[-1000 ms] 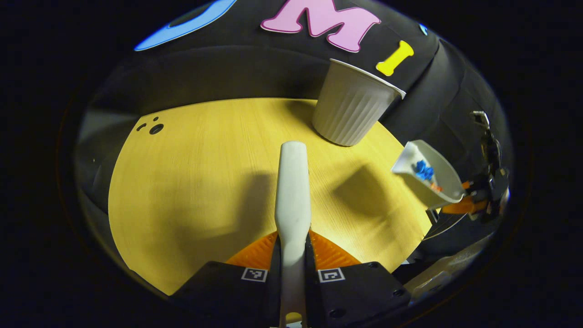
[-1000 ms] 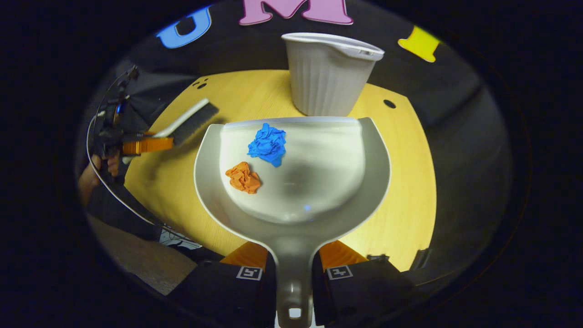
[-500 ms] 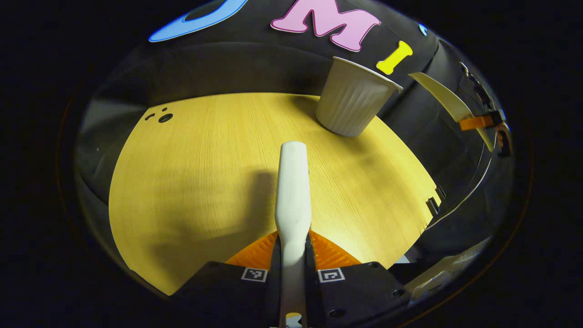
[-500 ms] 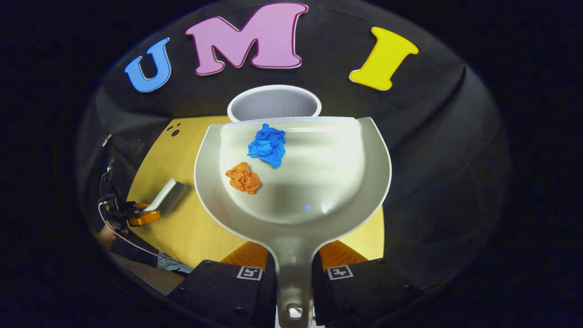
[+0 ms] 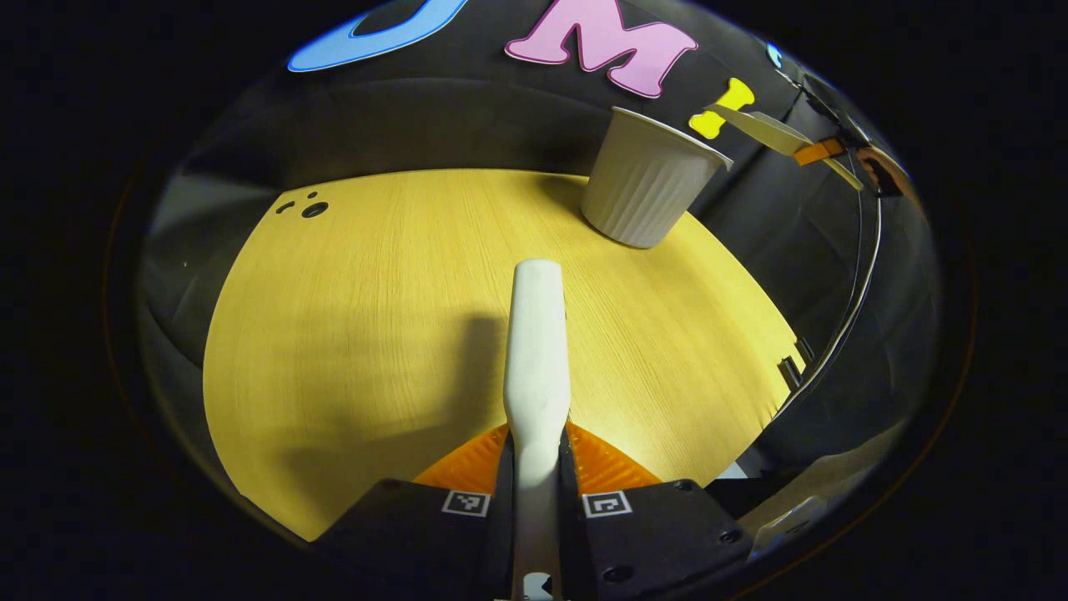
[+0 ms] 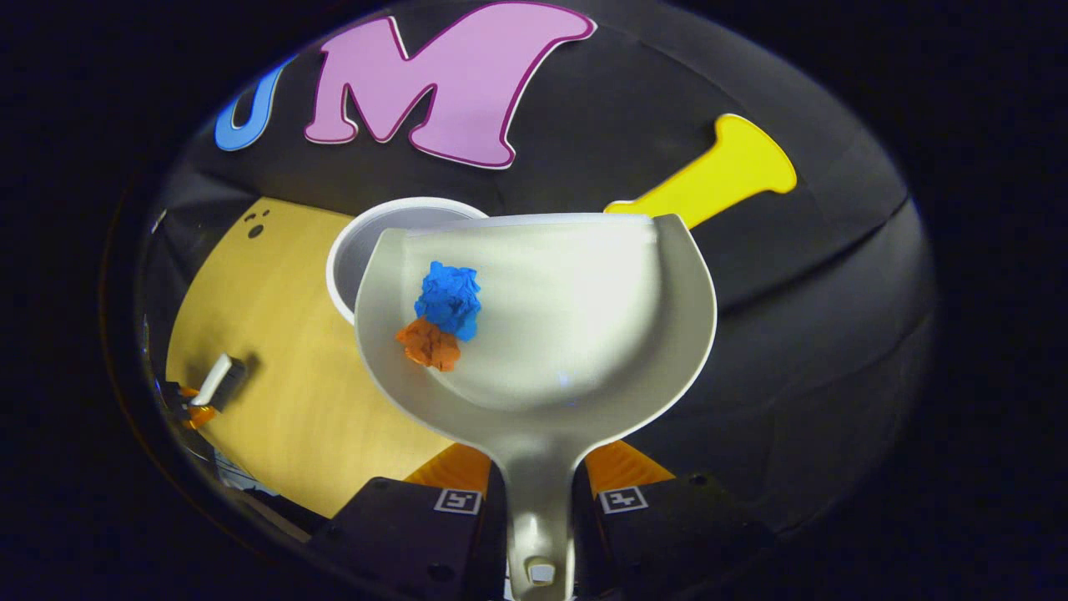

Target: Pick up the small broom and dustpan from the desktop, sweep the trash into the dustpan with the broom, and then empty the trash into the garbage bin.

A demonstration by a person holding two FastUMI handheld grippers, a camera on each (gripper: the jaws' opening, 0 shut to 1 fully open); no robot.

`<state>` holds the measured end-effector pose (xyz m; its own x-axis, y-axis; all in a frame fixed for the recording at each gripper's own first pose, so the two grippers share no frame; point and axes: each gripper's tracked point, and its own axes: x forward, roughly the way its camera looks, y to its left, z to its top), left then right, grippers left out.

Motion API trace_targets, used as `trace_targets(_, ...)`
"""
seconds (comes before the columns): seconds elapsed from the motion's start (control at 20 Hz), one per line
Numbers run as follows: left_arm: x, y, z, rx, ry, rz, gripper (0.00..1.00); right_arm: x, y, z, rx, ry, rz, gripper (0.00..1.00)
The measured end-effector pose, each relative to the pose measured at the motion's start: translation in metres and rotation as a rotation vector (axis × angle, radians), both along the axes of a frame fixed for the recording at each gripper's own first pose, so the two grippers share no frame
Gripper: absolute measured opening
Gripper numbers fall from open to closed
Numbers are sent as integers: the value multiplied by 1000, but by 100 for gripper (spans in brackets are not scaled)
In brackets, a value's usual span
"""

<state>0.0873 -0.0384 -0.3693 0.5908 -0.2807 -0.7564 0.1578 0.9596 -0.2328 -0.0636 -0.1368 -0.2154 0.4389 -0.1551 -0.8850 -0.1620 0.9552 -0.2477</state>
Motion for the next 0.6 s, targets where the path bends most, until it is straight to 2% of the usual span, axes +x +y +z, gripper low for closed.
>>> trace_targets(0.2,-1,4,-2,-9,1,26,26,13,-6,18,-140,119,125,36)
trace_targets(0.45,0,7,-10,-23,9,58,24,20,-9,18,-212,264,211,36)
trace_targets(0.6,2,7,-11,-31,11,72,26,30,-14,18,-312,342,280,36)
